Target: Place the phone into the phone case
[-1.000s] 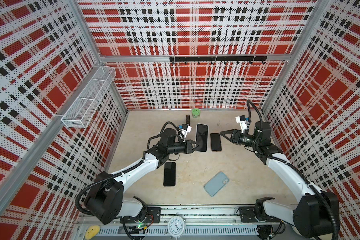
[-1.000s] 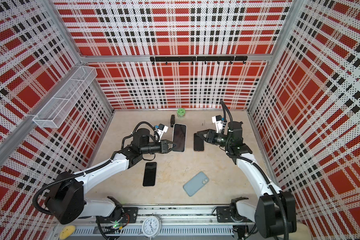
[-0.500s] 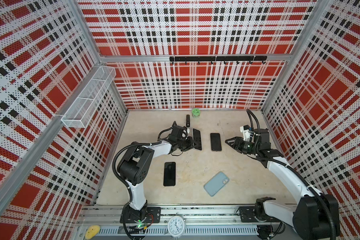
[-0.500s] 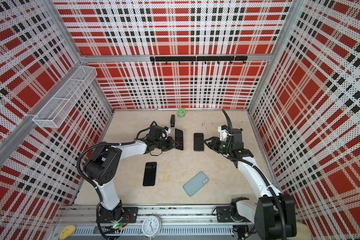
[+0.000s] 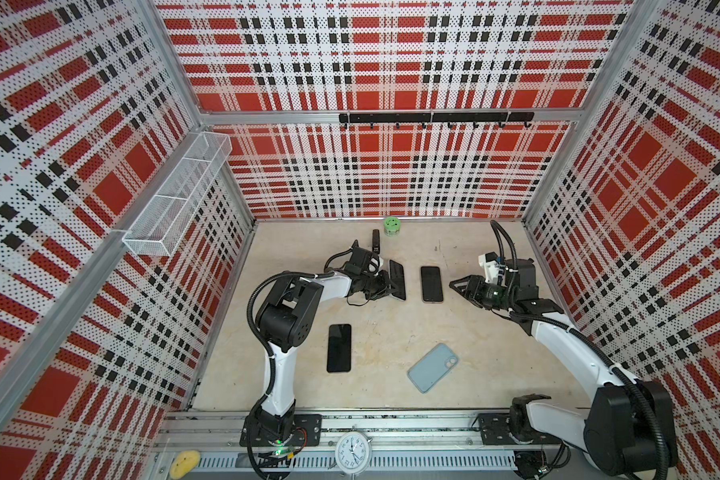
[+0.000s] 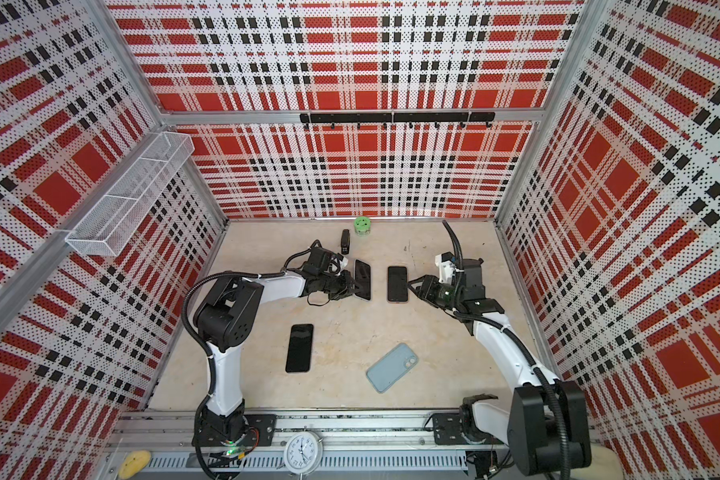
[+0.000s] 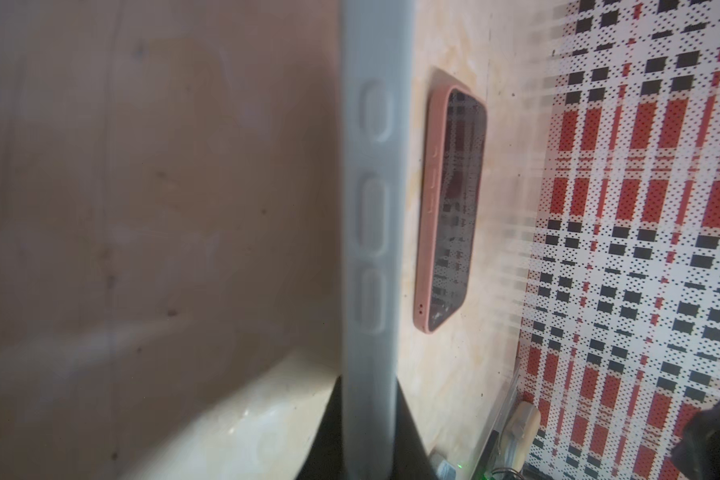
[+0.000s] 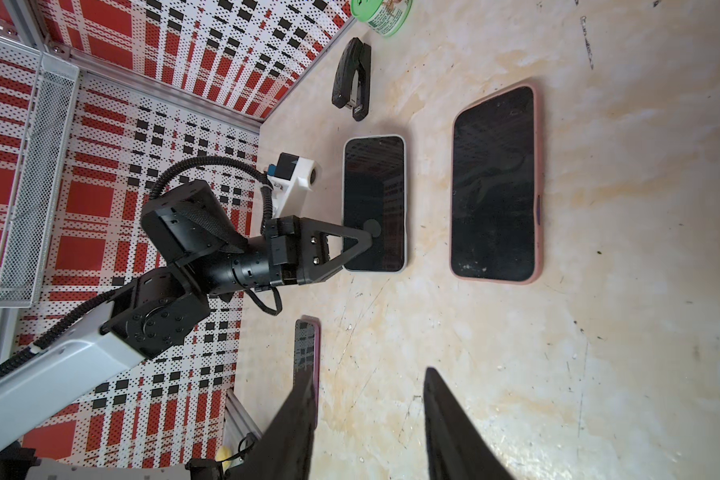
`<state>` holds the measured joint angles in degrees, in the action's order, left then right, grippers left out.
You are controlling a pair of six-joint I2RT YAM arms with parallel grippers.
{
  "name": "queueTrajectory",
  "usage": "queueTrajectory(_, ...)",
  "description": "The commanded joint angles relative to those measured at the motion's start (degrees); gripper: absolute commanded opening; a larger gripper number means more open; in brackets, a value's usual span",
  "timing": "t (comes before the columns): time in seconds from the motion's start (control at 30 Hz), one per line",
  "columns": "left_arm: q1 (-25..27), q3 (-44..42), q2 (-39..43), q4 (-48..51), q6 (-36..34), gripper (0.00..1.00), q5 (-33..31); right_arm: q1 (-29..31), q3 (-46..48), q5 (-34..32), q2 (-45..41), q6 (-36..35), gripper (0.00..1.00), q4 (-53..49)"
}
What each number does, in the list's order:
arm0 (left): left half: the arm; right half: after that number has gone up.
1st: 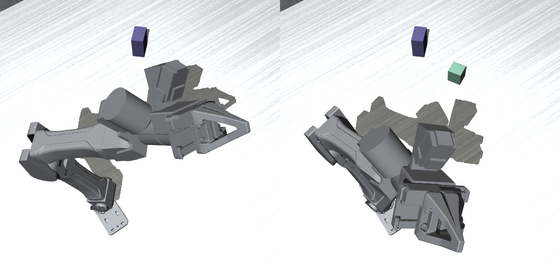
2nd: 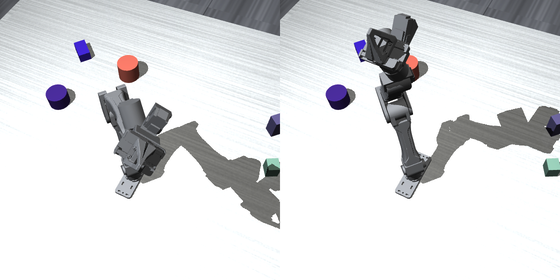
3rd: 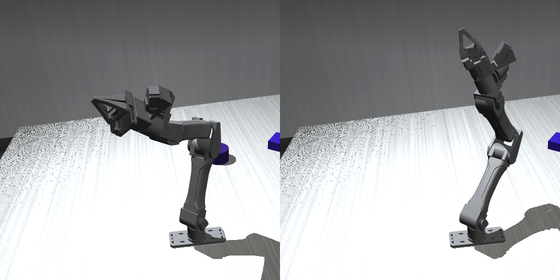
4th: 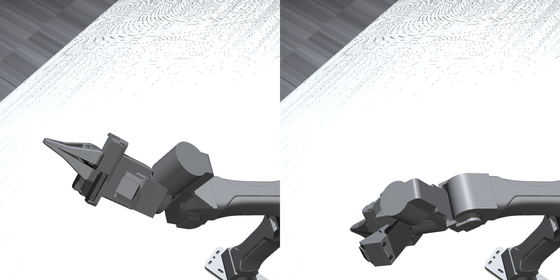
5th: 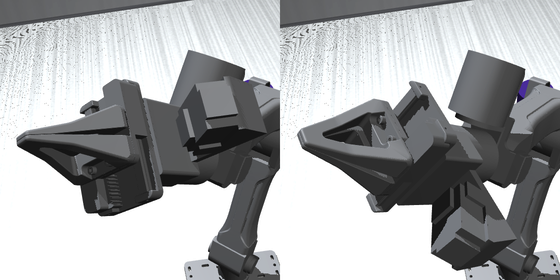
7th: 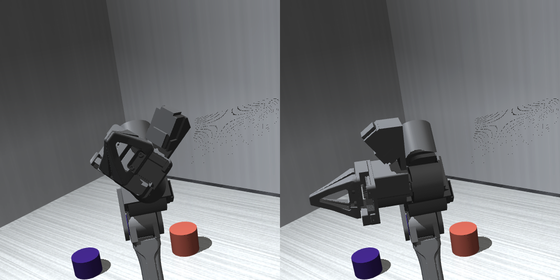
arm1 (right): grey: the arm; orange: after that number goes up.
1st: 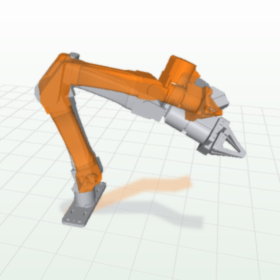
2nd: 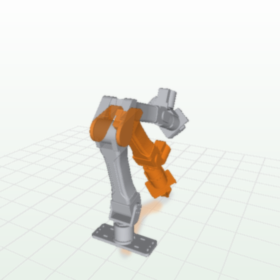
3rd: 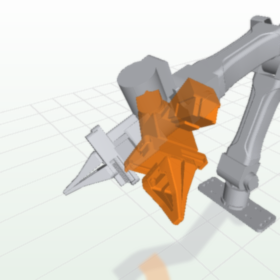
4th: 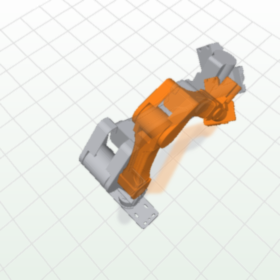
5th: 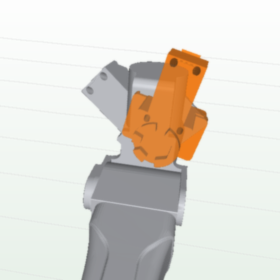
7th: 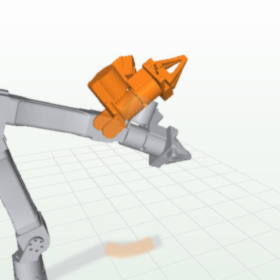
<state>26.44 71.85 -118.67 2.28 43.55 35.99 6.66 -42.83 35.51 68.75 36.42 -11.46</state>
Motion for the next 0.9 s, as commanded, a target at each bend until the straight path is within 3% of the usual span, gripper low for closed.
queueTrajectory(0.0,-0.2,3.2,-0.4,0.2,-0.5,0.17,1.0,0.0,0.6,-0.3,0.6,-0.8,0.43,2.7)
queueTrajectory(0.2,-0.5,3.9,-1.2,2.3,-1.8,0.36,0.8,0.0,0.6,-0.4,0.5,-0.7,0.44,2.9)
queueTrajectory(0.5,-2.8,2.1,2.0,7.7,-6.4,0.50,-6.1,0.0,0.8,-0.3,-0.8,-0.6,0.44,2.3)
queueTrajectory(0.73,-2.8,-1.8,14.6,13.8,-9.6,0.65,-15.7,1.0,-0.4,-0.8,-2.3,-2.0,0.50,0.6)
queueTrajectory(0.87,-2.7,-7.9,28.1,21.3,-10.1,0.78,-26.4,7.9,-2.9,-6.5,-1.3,-4.2,0.57,-2.0)
